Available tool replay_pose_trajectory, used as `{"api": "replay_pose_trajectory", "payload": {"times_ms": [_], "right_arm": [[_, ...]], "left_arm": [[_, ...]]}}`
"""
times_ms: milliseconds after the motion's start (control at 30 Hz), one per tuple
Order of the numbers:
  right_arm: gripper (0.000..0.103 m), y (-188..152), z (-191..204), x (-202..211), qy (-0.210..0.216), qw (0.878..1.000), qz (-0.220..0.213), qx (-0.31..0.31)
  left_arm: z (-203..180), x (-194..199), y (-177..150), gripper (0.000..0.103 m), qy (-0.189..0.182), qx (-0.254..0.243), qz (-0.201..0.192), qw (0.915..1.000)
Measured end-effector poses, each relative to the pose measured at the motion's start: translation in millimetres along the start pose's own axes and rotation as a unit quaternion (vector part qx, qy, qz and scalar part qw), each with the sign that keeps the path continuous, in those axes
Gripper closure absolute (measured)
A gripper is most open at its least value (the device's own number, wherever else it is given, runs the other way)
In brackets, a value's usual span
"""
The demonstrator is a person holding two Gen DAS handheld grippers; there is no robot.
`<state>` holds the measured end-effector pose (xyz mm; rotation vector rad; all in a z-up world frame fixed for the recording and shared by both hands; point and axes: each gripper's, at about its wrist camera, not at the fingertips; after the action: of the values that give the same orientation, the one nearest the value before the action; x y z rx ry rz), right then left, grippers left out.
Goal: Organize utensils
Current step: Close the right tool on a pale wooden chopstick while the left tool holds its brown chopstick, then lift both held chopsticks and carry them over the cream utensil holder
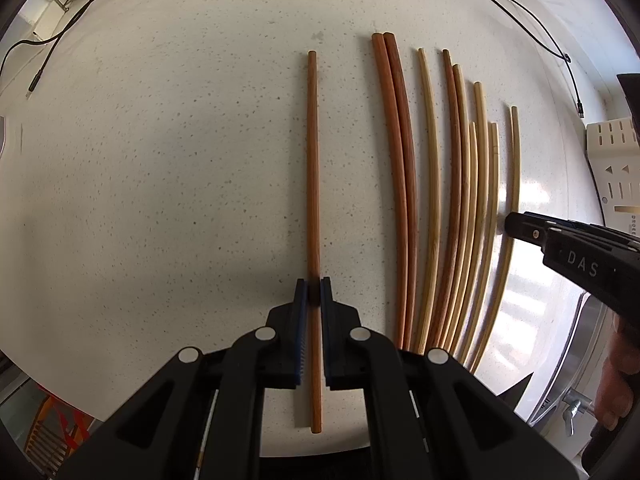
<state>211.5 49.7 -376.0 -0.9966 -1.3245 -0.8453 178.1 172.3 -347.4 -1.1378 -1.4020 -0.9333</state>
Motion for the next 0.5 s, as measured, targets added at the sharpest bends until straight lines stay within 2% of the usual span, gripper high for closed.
{"api": "replay_pose_trajectory", "payload": {"times_ms": [333, 500], "right_arm": [[0.097, 8.4, -3.4, -4.7, 0.03, 0.999, 0.016, -0.005], [0.097, 3.5, -30.3, -9.3, 0.063, 0.998, 0.021, -0.013]], "left_arm": [[-0.4, -1.4, -0.8, 0.097, 0.002, -0.004, 0.004, 1.0], [0.2, -1.2, 0.1, 0.097, 0.001, -0.005, 0.0, 1.0]]}}
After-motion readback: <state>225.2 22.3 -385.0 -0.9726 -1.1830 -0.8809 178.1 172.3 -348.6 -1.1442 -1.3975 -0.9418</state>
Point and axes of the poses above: each gripper's, at about its wrist camera, not at the fingertips, and x roughly against the way its jaws point, z to its left, y to its top, and after that the axes turned 10 degrees about -x, right-handed
